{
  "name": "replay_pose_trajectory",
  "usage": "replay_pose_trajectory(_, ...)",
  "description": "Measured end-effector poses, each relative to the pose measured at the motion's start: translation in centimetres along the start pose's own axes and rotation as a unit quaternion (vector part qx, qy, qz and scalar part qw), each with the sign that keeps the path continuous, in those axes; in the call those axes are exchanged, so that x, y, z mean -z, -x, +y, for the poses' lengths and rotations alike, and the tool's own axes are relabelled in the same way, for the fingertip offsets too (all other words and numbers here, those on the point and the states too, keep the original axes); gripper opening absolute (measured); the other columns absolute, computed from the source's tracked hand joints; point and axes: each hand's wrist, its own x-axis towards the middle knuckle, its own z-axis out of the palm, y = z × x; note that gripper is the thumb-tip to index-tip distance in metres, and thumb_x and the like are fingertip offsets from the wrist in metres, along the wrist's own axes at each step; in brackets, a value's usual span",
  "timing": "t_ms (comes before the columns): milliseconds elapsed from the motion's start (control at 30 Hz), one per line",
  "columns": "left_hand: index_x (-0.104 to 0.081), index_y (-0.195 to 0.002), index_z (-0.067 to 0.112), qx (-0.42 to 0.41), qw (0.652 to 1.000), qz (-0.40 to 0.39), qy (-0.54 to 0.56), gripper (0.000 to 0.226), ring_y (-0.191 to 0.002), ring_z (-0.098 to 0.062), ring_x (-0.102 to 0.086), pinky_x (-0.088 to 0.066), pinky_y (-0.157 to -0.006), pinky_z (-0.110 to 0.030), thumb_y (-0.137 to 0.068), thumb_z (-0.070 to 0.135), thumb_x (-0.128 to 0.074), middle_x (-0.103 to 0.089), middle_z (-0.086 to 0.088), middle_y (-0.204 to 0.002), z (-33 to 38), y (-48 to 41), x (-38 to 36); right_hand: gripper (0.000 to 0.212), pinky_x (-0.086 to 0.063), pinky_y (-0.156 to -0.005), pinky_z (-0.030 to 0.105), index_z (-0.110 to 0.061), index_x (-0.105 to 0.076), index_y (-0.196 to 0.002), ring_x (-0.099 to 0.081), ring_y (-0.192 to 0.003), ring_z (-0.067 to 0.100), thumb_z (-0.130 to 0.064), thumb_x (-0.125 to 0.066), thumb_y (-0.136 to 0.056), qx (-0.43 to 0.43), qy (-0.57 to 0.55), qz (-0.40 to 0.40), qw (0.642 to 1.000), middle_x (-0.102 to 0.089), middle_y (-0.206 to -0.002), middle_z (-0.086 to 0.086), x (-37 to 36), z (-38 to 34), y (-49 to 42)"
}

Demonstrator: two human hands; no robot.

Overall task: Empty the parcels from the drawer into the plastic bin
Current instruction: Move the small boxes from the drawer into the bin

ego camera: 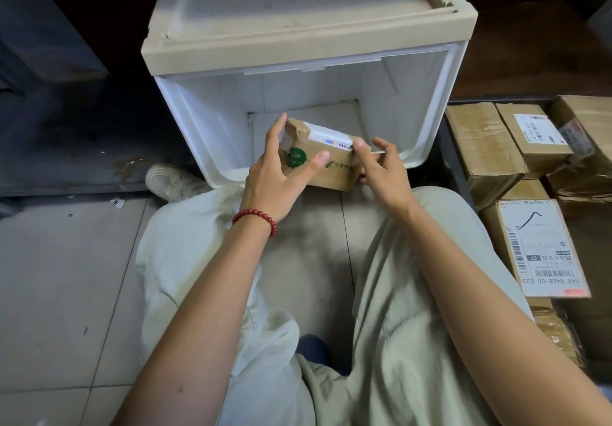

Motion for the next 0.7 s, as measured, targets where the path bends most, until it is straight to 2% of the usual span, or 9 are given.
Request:
replay_pose_trajectory(67, -0.014, -0.141, 0.056, -0.017, 1.000, -0.003, -0.005, 0.087, -0.123, -0.009, -0.049, -0.039, -0.097, -0.024, -0.073, 0.065, -0.067, -0.048, 0.008, -0.141, 0.0, 0.0, 0.2, 0.059, -0.050, -0.094, 0.046, -0.022, -0.065, -0.105, -0.062, -0.091, 0.010, -0.071, -0.051, -0.078, -0.001, 0.020, -0.014, 1.000, -0.064, -0.088, -0.012, 0.0, 0.1, 0.0)
replay_pose_trajectory(100, -0.012, -0.141, 0.056, -0.030, 0.999, -0.006, -0.010, 0.091, -0.120, -0.008, -0.050, -0.038, -0.095, -0.022, -0.071, 0.064, -0.069, -0.049, 0.010, -0.139, 0.1, 0.0, 0.2, 0.053, -0.051, -0.094, 0.046, -0.023, -0.065, -0.094, -0.062, -0.087, 0.010, -0.071, -0.051, -0.078, 0.001, 0.025, -0.015, 1.000, -0.064, -0.086, -0.011, 0.0, 0.1, 0.1)
replay_pose_trajectory(167, -0.009, -0.143, 0.054, -0.059, 0.998, -0.020, -0.030, 0.101, -0.111, -0.002, -0.053, -0.038, -0.093, -0.019, -0.067, 0.060, -0.075, -0.049, 0.017, -0.134, 0.0, 0.0, 0.2, 0.045, -0.052, -0.092, 0.042, -0.023, -0.058, -0.088, -0.061, -0.088, 0.010, -0.068, -0.053, -0.083, -0.003, 0.011, 0.002, 1.000, -0.062, -0.089, -0.009, 0.0, -0.2, 0.3)
replay_pose_trajectory(233, -0.006, -0.145, 0.051, -0.074, 0.996, -0.033, -0.038, 0.109, -0.107, 0.004, -0.048, -0.035, -0.091, -0.016, -0.064, 0.057, -0.079, -0.044, 0.023, -0.129, 0.1, 0.0, 0.0, 0.045, -0.054, -0.086, 0.036, -0.020, -0.053, -0.093, -0.061, -0.092, 0.009, -0.065, -0.054, -0.085, -0.007, -0.015, 0.021, 1.000, -0.059, -0.093, -0.009, 0.2, -0.8, 0.7)
replay_pose_trajectory(300, -0.006, -0.146, 0.049, -0.082, 0.996, -0.034, -0.028, 0.109, -0.110, 0.005, -0.046, -0.033, -0.092, -0.014, -0.065, 0.055, -0.079, -0.042, 0.024, -0.130, 0.7, -0.1, -0.3, 0.050, -0.055, -0.073, 0.029, -0.015, -0.052, -0.106, -0.062, -0.093, 0.008, -0.062, -0.051, -0.089, -0.015, -0.046, 0.010, 0.999, -0.056, -0.095, -0.011, 0.5, -1.6, 1.1)
replay_pose_trajectory(433, -0.010, -0.146, 0.048, -0.108, 0.992, -0.053, -0.039, 0.101, -0.121, -0.009, -0.050, -0.040, -0.097, -0.024, -0.070, 0.051, -0.077, -0.046, 0.013, -0.139, 2.7, -0.8, -0.9, 0.045, -0.051, -0.063, 0.019, -0.016, -0.046, -0.119, -0.061, -0.087, 0.003, -0.048, -0.058, -0.091, 0.038, -0.041, -0.035, 0.998, -0.060, -0.102, -0.007, 3.7, -2.9, 1.9)
replay_pose_trajectory(533, -0.016, -0.144, 0.045, -0.137, 0.986, -0.083, -0.048, 0.095, -0.115, -0.016, -0.056, -0.045, -0.096, -0.029, -0.072, 0.050, -0.077, -0.057, 0.004, -0.128, 5.1, -1.2, -2.8, 0.041, -0.056, -0.073, 0.031, -0.025, -0.048, -0.116, -0.064, -0.093, 0.013, -0.045, -0.067, -0.086, 0.079, -0.009, -0.030, 0.996, -0.064, -0.110, 0.003, 8.4, -3.4, 2.6)
replay_pose_trajectory(600, -0.016, -0.144, 0.043, -0.166, 0.977, -0.116, -0.059, 0.093, -0.114, -0.017, -0.057, -0.045, -0.095, -0.030, -0.074, 0.049, -0.075, -0.057, 0.002, -0.127, 7.3, -1.0, -5.1, 0.045, -0.057, -0.082, 0.036, -0.023, -0.046, -0.119, -0.064, -0.101, 0.017, -0.045, -0.067, -0.085, 0.084, 0.005, 0.004, 0.996, -0.063, -0.115, 0.004, 12.3, -3.5, 3.5)
replay_pose_trajectory(700, -0.010, -0.147, 0.039, -0.212, 0.957, -0.186, -0.061, 0.094, -0.122, -0.019, -0.051, -0.044, -0.099, -0.036, -0.078, 0.045, -0.073, -0.051, 0.000, -0.135, 11.1, -0.1, -9.4, 0.050, -0.059, -0.081, 0.037, -0.027, -0.045, -0.118, -0.063, -0.105, 0.016, -0.051, -0.064, -0.078, 0.064, 0.009, 0.052, 0.997, -0.059, -0.117, 0.000, 17.9, -3.4, 6.0)
